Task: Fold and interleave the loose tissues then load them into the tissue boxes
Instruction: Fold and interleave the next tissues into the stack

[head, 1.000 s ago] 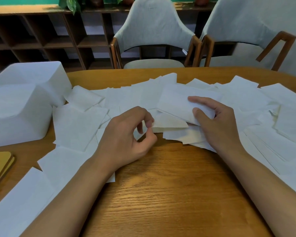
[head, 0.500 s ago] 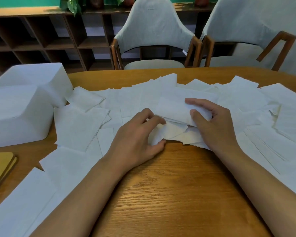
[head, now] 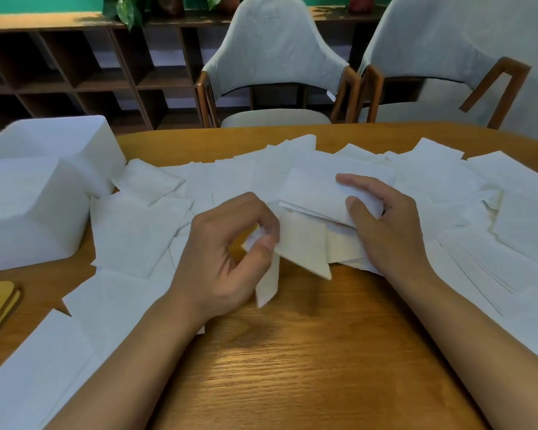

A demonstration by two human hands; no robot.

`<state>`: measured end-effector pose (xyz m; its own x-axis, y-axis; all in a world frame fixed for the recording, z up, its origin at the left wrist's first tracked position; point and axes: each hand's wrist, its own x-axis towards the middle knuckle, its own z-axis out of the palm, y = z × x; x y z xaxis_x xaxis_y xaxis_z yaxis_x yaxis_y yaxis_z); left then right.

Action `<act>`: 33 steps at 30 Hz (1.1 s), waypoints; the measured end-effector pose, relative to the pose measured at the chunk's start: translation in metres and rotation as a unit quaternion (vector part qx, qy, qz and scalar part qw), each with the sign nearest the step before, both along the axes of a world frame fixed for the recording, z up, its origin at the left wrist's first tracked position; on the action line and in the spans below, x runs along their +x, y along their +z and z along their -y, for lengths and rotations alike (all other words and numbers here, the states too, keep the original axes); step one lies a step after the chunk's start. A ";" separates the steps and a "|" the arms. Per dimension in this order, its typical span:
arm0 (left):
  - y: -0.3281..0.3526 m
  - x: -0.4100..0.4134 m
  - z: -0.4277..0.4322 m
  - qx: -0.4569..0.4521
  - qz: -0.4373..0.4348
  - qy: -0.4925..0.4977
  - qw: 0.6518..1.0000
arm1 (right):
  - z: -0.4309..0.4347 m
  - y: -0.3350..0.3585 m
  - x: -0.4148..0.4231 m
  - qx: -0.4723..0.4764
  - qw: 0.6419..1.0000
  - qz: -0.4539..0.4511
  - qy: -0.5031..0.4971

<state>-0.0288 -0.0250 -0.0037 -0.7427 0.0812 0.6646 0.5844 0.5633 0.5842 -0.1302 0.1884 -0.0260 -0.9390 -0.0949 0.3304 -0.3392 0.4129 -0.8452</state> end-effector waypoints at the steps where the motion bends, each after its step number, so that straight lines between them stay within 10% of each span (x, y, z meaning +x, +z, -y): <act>1: 0.002 0.000 0.000 0.037 0.003 -0.016 0.999 | 0.000 0.000 0.000 -0.003 1.000 -0.003 0.003; 12: 0.005 -0.006 0.007 0.167 0.124 0.050 0.977 | 0.007 0.015 0.015 -0.149 0.953 0.173 0.200; 33: -0.016 -0.016 -0.004 0.238 0.198 0.174 0.935 | 0.018 0.007 0.026 -0.022 0.985 0.039 0.167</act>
<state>-0.0448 -0.0211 -0.0193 -0.8646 -0.4461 0.2315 0.0987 0.3009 0.9485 -0.1042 0.1701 -0.0190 -0.8803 -0.3907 0.2690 -0.3832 0.2514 -0.8888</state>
